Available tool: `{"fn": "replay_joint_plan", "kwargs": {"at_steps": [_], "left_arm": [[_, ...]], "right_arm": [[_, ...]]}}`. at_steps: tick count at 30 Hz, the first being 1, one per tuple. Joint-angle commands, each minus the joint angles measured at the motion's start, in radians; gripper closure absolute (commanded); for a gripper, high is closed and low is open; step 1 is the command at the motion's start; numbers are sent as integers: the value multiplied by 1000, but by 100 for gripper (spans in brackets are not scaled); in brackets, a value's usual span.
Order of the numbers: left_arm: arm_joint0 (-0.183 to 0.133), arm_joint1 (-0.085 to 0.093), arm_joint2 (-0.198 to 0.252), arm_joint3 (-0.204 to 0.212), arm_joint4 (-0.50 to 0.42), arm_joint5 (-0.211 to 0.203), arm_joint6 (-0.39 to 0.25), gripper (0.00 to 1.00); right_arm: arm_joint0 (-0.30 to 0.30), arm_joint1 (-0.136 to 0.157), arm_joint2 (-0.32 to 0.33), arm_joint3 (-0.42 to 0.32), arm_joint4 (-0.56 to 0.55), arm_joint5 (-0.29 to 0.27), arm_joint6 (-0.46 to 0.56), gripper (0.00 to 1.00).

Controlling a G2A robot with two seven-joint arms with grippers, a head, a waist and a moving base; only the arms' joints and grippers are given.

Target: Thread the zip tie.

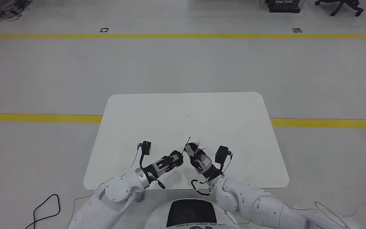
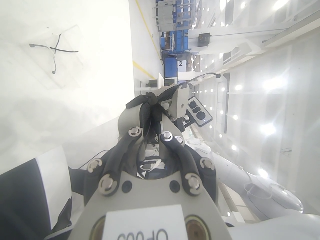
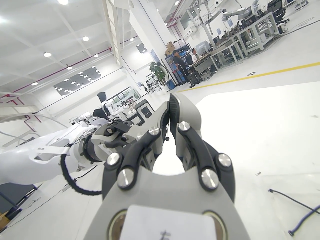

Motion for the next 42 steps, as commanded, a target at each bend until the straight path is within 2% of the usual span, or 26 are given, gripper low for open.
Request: {"fn": "replay_joint_plan", "kwargs": {"at_steps": [1, 42], "left_arm": [[-1, 0, 1, 0, 0, 1, 0, 100], [-10, 1, 12, 9, 5, -2, 15, 100]], "right_arm": [[0, 0, 0, 1, 1, 0, 1, 100], [-4, -2, 0, 7, -13, 0, 15, 100]]}}
